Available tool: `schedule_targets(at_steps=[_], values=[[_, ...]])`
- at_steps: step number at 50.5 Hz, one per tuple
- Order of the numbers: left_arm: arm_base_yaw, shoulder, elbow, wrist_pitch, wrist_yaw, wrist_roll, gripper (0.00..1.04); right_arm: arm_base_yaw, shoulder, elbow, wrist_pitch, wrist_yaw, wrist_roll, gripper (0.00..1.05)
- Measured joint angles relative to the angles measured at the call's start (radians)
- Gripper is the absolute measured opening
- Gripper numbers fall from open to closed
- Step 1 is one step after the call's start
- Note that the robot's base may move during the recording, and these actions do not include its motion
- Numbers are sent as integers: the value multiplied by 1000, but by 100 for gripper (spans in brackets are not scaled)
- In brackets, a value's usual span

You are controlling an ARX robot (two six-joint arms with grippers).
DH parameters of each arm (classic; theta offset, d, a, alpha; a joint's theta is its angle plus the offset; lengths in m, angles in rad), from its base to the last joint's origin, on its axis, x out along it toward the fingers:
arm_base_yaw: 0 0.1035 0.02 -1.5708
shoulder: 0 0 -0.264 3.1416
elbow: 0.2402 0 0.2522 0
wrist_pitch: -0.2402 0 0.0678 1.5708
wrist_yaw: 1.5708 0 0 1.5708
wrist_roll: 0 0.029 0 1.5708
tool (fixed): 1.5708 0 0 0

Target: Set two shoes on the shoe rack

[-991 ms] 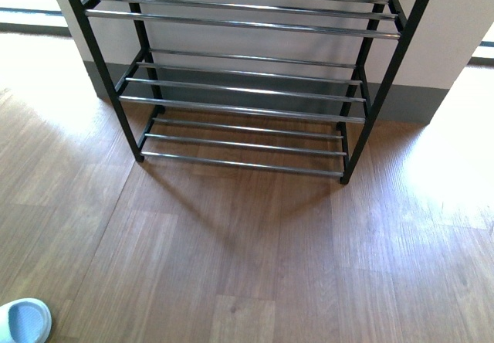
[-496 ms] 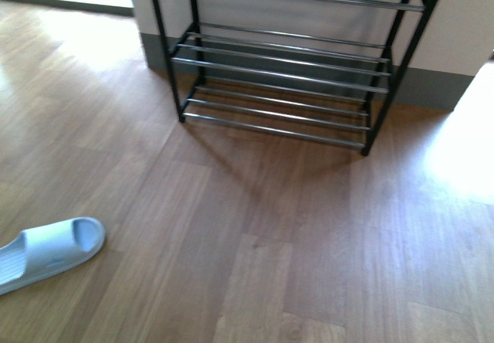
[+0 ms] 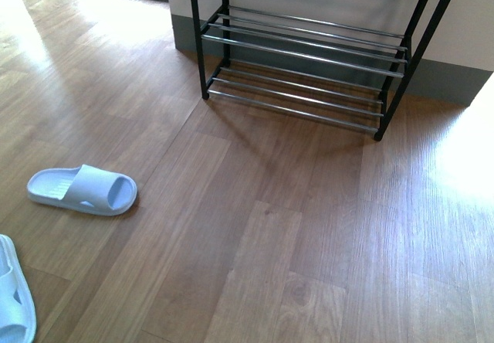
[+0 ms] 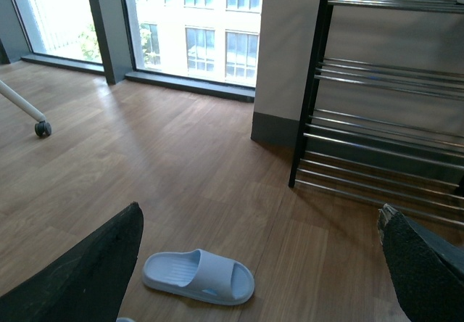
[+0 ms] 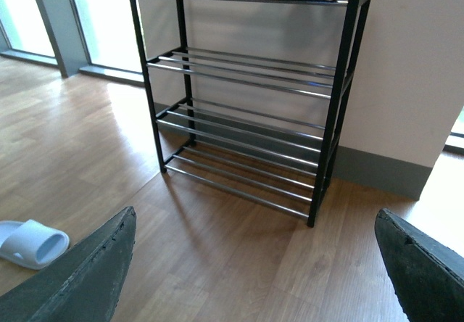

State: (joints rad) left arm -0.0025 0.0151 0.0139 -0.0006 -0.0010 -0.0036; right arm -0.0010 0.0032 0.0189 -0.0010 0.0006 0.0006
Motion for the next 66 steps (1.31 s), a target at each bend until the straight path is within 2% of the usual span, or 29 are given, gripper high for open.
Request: schedule_targets(at_steps=[66], values=[[2, 0, 0, 0, 1, 0, 95, 1, 0, 0, 0, 0, 0, 95]])
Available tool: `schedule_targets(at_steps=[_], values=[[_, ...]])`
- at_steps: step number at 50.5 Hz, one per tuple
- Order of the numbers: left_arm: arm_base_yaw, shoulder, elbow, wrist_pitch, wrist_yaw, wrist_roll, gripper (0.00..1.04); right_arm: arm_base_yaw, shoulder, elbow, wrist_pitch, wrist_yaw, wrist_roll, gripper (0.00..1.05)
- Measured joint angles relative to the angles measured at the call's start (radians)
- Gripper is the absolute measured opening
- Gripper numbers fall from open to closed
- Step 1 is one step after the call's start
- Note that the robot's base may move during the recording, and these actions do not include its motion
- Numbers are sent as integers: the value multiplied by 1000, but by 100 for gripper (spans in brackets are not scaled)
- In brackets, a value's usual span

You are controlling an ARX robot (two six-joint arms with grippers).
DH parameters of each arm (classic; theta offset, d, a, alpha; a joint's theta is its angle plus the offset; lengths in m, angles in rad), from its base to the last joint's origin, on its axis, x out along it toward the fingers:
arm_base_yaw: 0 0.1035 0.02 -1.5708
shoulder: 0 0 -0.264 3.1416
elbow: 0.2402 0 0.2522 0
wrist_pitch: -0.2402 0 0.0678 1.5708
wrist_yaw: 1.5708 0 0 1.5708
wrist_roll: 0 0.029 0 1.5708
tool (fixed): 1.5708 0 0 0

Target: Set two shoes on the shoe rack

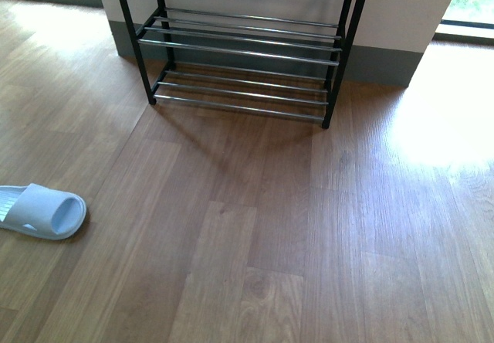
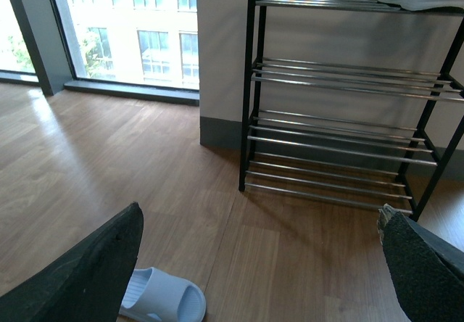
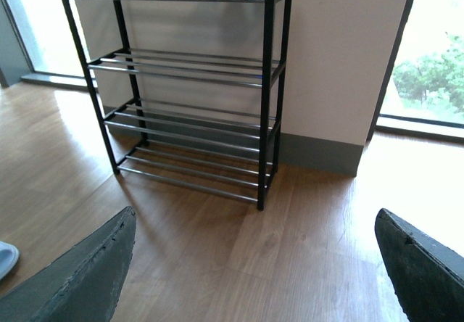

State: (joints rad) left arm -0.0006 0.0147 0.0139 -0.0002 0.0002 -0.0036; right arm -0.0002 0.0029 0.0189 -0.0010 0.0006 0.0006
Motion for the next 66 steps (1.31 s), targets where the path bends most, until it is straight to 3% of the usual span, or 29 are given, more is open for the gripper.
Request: schedule_targets(at_steps=[66], values=[[0, 0, 0, 0, -6, 0, 95, -1, 0, 0, 0, -8, 0, 95]])
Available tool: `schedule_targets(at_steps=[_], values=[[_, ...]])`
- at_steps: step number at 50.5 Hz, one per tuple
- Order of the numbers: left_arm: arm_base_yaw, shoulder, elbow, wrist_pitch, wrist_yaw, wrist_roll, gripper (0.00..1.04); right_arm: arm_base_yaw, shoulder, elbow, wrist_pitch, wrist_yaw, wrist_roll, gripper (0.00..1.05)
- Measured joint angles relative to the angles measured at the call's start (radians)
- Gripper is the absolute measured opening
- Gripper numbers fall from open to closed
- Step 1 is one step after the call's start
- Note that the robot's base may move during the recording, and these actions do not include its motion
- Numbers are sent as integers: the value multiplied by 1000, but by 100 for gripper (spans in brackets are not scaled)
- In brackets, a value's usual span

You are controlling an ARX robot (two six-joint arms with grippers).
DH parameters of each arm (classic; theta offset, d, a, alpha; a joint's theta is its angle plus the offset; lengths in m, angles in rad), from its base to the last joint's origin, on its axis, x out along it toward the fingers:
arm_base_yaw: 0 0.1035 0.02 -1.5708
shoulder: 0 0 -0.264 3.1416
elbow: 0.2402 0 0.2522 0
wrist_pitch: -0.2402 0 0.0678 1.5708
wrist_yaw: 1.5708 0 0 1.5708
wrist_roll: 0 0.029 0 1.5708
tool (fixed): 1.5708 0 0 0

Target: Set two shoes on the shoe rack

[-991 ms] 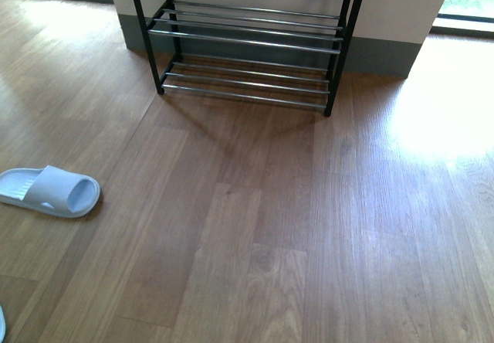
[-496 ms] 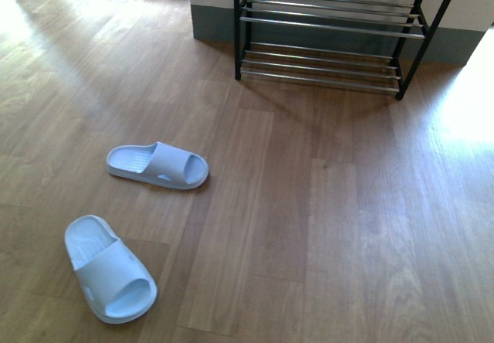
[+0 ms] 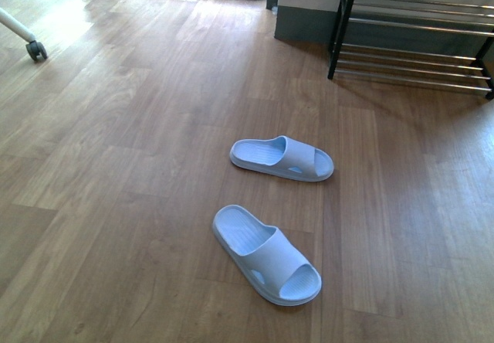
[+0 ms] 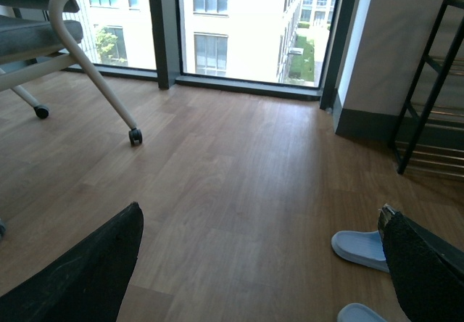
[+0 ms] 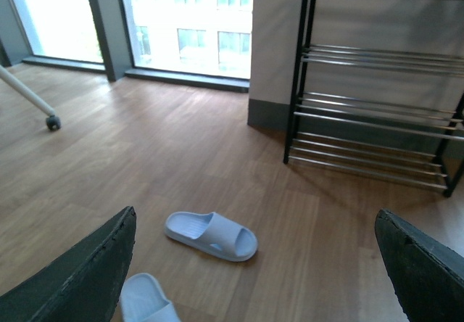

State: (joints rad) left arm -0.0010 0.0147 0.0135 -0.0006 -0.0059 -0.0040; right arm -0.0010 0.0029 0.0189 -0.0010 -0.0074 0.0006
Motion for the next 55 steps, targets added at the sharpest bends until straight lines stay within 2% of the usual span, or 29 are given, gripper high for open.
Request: schedule_targets(at_steps=[55], values=[[0, 0, 0, 0, 8, 0, 95, 0, 0, 0, 0, 11, 0, 96]])
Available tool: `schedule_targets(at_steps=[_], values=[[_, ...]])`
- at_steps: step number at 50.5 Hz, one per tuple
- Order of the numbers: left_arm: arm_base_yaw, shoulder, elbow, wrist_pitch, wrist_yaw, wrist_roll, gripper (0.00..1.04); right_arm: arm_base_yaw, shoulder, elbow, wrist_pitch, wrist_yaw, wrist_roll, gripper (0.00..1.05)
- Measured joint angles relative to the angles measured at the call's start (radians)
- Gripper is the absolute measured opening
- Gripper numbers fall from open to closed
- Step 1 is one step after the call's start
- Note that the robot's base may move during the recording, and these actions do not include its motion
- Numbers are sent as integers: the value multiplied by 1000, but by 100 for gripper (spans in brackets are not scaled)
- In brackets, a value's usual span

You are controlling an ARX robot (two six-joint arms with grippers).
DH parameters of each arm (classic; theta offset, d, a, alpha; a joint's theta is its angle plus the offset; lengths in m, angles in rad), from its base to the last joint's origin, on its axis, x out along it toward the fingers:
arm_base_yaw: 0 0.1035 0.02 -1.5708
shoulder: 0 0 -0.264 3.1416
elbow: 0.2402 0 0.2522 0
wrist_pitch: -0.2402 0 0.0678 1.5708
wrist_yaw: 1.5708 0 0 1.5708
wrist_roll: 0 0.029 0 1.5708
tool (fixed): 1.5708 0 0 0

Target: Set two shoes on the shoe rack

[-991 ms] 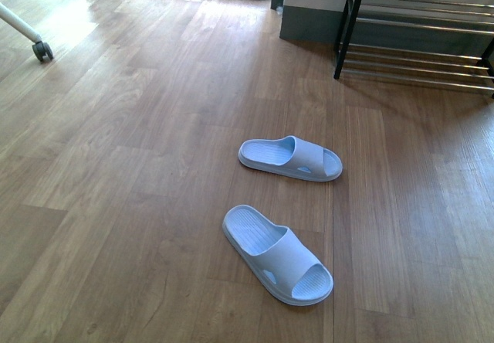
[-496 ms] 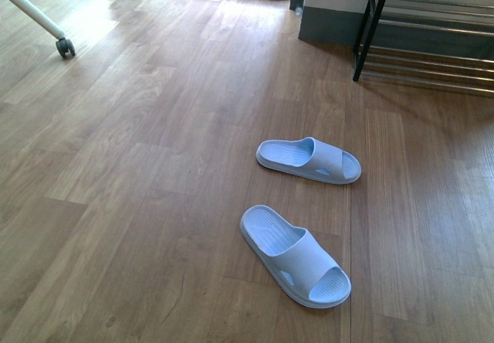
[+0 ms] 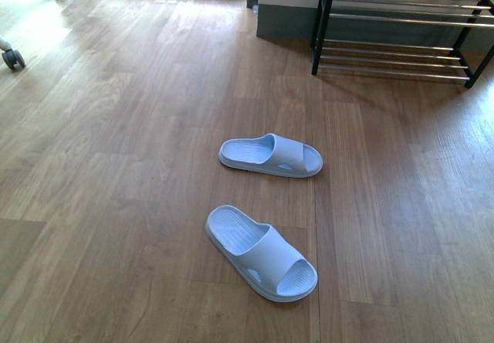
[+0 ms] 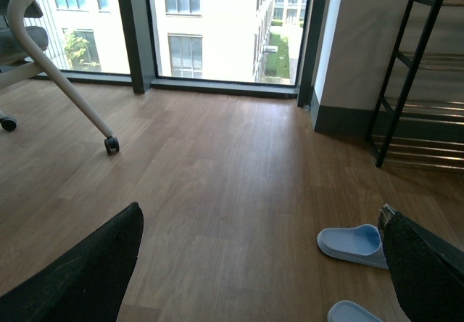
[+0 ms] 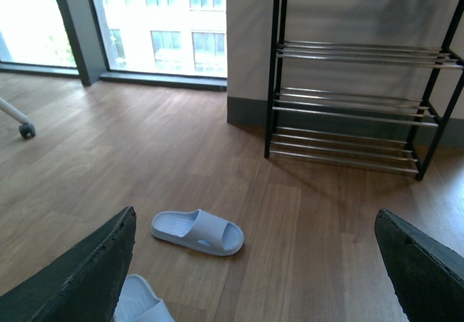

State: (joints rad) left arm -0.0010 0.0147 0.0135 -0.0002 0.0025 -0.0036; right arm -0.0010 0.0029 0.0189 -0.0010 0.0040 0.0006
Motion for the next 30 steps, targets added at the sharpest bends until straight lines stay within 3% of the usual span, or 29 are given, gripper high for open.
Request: schedule_targets(at_steps=[30], values=[[0, 0, 0, 0, -2, 0, 95, 0, 0, 0, 0, -1, 0, 96]])
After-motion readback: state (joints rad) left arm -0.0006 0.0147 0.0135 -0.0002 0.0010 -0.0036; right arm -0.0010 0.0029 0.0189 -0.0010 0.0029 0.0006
